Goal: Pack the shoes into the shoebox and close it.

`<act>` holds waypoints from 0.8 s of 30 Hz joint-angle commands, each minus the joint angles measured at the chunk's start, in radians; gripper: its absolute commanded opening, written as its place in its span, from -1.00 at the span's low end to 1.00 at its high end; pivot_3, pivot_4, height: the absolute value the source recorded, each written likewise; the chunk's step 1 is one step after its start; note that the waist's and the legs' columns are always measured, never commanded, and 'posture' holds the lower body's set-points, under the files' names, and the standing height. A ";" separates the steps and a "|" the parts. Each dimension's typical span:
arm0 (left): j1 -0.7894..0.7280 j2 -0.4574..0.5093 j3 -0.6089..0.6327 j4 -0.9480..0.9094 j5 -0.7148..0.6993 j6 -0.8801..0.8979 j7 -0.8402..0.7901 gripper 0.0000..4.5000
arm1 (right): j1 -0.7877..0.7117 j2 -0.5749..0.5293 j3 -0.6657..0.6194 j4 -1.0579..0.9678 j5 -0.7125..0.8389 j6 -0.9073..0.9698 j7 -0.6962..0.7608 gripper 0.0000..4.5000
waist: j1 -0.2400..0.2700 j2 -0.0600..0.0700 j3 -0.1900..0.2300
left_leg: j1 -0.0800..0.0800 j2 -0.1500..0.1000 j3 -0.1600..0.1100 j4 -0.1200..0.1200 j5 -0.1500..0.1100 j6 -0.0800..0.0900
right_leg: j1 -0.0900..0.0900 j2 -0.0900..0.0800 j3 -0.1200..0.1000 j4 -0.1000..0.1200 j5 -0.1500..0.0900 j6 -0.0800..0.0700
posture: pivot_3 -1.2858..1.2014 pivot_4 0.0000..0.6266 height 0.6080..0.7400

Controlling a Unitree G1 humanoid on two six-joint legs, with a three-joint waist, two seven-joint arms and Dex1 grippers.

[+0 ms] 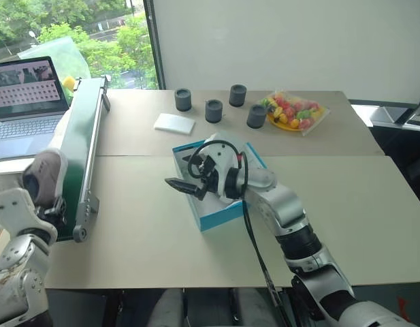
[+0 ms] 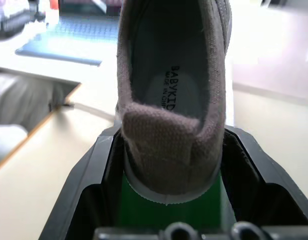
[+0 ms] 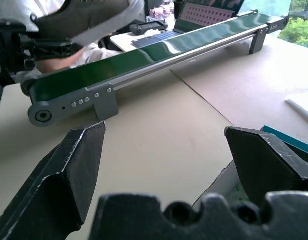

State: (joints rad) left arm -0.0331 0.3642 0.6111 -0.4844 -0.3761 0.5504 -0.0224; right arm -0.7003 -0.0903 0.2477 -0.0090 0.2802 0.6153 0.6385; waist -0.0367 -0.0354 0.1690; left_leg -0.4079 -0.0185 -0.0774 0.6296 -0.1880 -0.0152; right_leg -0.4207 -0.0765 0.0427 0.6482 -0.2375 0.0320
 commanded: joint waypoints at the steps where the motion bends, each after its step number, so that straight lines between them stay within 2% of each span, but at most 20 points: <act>1: -0.013 -0.035 -0.128 -0.119 0.011 -0.049 -0.011 0.03 | -0.078 0.080 -0.156 0.063 0.126 0.186 -0.096 1.00 | 0.000 0.000 0.000 | 0.000 0.000 0.000 0.000 0.000 0.000 | 0.000 0.000 0.000 0.000 0.000 0.000 | 0.03 -0.52 0.79; 7: 0.000 -0.144 -0.416 -0.214 -0.044 0.021 -0.054 0.03 | -0.206 0.200 -0.458 0.206 0.416 0.553 -0.206 1.00 | -0.003 0.000 0.000 | -0.001 0.000 0.000 0.000 0.000 0.000 | -0.001 0.001 0.000 0.000 0.000 0.000 | 0.03 -0.52 0.79; 10: 0.001 -0.172 -0.489 -0.229 -0.047 0.038 -0.058 0.03 | -0.245 0.219 -0.544 0.249 0.485 0.589 -0.261 1.00 | -0.004 0.000 0.000 | -0.003 -0.001 0.000 0.000 0.000 0.000 | -0.002 0.001 0.000 0.000 0.000 0.000 | 0.03 -0.52 0.79; 16: -0.012 -0.181 -0.554 -0.242 -0.076 0.068 -0.080 0.03 | -0.266 0.227 -0.587 0.273 0.506 0.559 -0.341 1.00 | -0.012 0.001 0.000 | -0.002 0.000 0.001 0.000 0.000 0.001 | -0.001 0.003 0.001 0.001 0.000 0.000 | 0.03 -0.52 0.79; 23: -0.012 -0.161 -0.550 -0.248 -0.094 0.094 -0.091 0.03 | -0.268 0.229 -0.607 0.266 0.556 0.541 -0.379 1.00 | -0.008 0.001 0.000 | -0.003 -0.001 0.001 0.001 0.000 0.001 | -0.001 0.003 0.000 0.000 0.000 0.000 | 0.03 -0.52 0.79; 24: -0.012 -0.159 -0.546 -0.249 -0.097 0.096 -0.092 0.03 | -0.266 0.229 -0.605 0.264 0.561 0.538 -0.384 0.89 | -0.009 0.001 0.000 | -0.003 -0.001 0.001 0.001 0.000 0.001 | -0.001 0.003 0.000 0.000 0.000 0.000 | 0.03 -0.52 0.79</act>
State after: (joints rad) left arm -0.0298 0.1997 0.0601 -0.6680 -0.4559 0.6569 -0.1006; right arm -0.9294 0.0908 -0.3480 0.2823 0.8079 1.1804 0.2621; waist -0.0454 -0.0344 0.1694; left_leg -0.4108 -0.0190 -0.0763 0.6307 -0.1878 -0.0144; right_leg -0.4217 -0.0735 0.0432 0.6484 -0.2375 0.0325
